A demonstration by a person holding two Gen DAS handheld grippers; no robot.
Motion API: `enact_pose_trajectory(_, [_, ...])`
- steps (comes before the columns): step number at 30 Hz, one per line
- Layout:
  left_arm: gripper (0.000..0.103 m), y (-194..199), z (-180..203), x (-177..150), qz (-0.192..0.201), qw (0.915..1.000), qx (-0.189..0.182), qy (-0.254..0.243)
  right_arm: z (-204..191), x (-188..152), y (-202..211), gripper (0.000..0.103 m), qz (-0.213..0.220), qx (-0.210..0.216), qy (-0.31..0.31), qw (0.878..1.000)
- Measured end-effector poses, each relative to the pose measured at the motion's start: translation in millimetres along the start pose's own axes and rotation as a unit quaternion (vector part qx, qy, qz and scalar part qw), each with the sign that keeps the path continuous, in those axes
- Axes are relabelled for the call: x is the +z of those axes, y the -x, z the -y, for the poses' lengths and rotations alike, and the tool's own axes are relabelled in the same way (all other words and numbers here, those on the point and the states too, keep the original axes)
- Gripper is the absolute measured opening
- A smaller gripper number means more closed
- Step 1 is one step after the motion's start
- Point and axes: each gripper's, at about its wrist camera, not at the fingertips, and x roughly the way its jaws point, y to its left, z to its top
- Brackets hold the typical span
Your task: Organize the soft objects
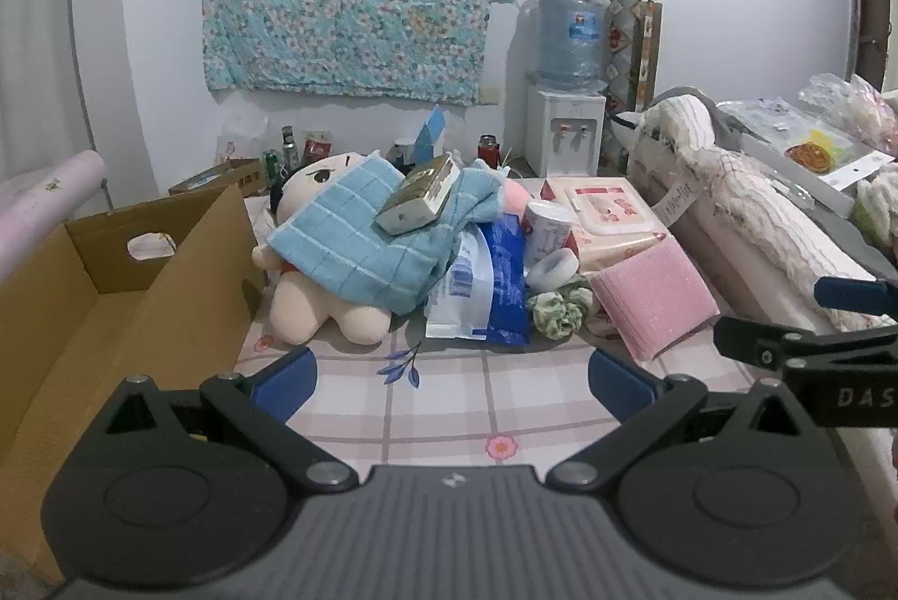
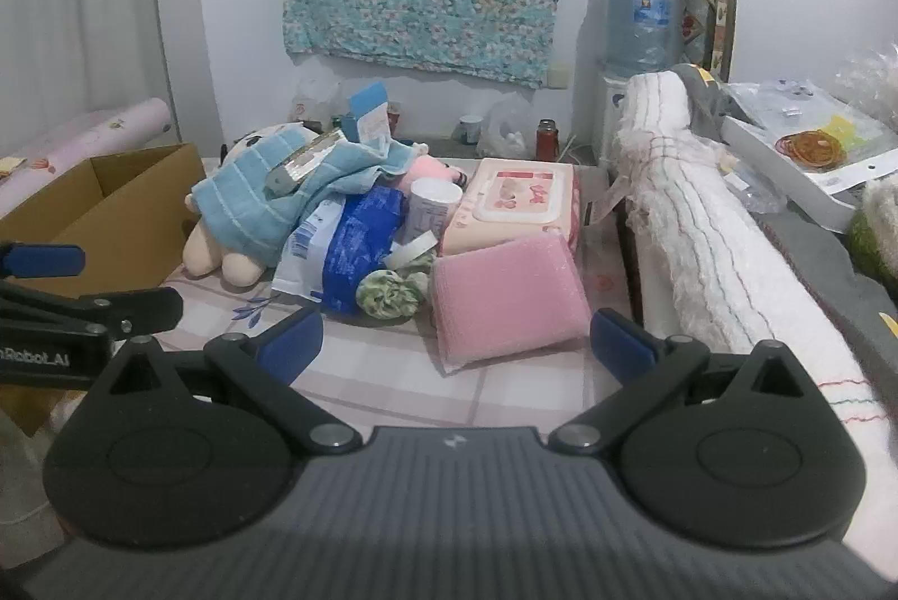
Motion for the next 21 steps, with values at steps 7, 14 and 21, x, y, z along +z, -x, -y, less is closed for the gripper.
enact_pose_trajectory(7, [0.103, 1.5, 2.6, -0.3, 0.008, 0.9995, 0.024, -0.018, 3.0, -3.3, -1.6, 0.102, 0.005, -0.005, -0.012, 1.000])
enact_pose_trajectory(14, [0.103, 3.2, 4.5, -0.1, 0.012, 0.9993, 0.027, -0.021, 3.8, -5.8, -2.0, 0.102, 0.014, -0.014, -0.017, 1.000])
enact_pose_trajectory(21, [0.103, 8.0, 5.7, 1.5, 0.022, 0.9987, 0.037, -0.028, -0.8, -6.6, -2.1, 0.102, 0.012, -0.007, -0.018, 1.000])
